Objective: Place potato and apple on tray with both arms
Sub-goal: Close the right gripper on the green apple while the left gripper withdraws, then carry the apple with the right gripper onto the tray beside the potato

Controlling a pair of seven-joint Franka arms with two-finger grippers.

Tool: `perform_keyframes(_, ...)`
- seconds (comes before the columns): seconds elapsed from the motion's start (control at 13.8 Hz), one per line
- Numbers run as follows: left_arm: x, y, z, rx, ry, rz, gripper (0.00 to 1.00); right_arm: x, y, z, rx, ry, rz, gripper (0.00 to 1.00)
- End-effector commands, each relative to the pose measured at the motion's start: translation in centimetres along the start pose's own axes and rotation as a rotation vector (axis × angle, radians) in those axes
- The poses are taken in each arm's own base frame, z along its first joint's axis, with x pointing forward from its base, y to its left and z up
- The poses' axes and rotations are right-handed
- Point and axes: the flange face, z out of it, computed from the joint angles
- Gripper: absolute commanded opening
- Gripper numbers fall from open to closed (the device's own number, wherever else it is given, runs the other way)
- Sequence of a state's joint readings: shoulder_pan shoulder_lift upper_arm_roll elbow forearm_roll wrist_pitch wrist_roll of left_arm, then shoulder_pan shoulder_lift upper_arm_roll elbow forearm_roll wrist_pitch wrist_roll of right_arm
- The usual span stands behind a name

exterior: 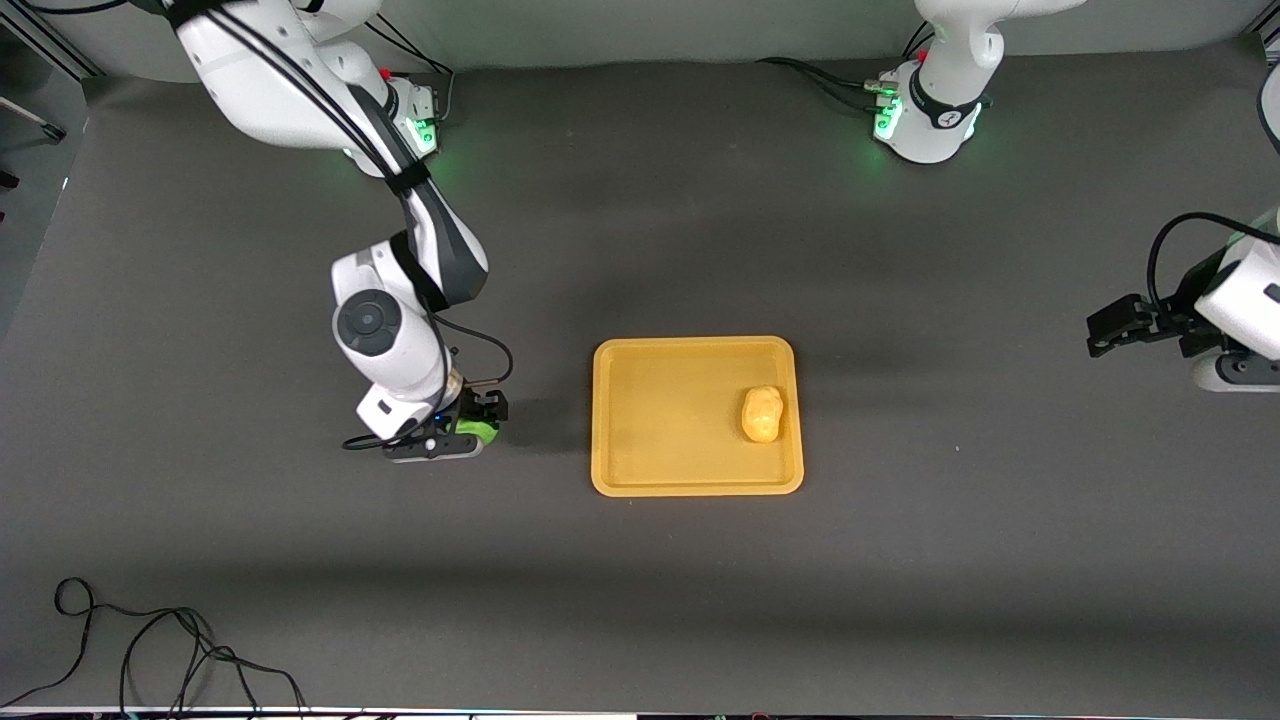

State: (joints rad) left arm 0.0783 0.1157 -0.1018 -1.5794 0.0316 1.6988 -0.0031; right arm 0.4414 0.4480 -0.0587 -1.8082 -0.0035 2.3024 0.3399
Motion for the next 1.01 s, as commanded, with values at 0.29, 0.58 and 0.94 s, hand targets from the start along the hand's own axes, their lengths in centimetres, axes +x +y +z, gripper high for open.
perform_keyframes(0.29, -0.1, -1.0, -0.5, -0.008, -0.053, -0.028, 1.00, 3.1, -15.6, -7.7, -0.004, 0.012, 0.063, 0.46)
perform_keyframes(0.58, -0.3, -2.5, -1.1, -0.011, -0.037, -0.055, 1.00, 1.4, -25.0, -3.8, 0.017, 0.046, 0.179, 0.46)
perform_keyframes(0.94, 0.0, -0.9, -1.1, -0.019, -0.020, -0.039, 1.00, -1.8, -31.1, 5.7, 0.021, 0.120, 0.196, 0.46)
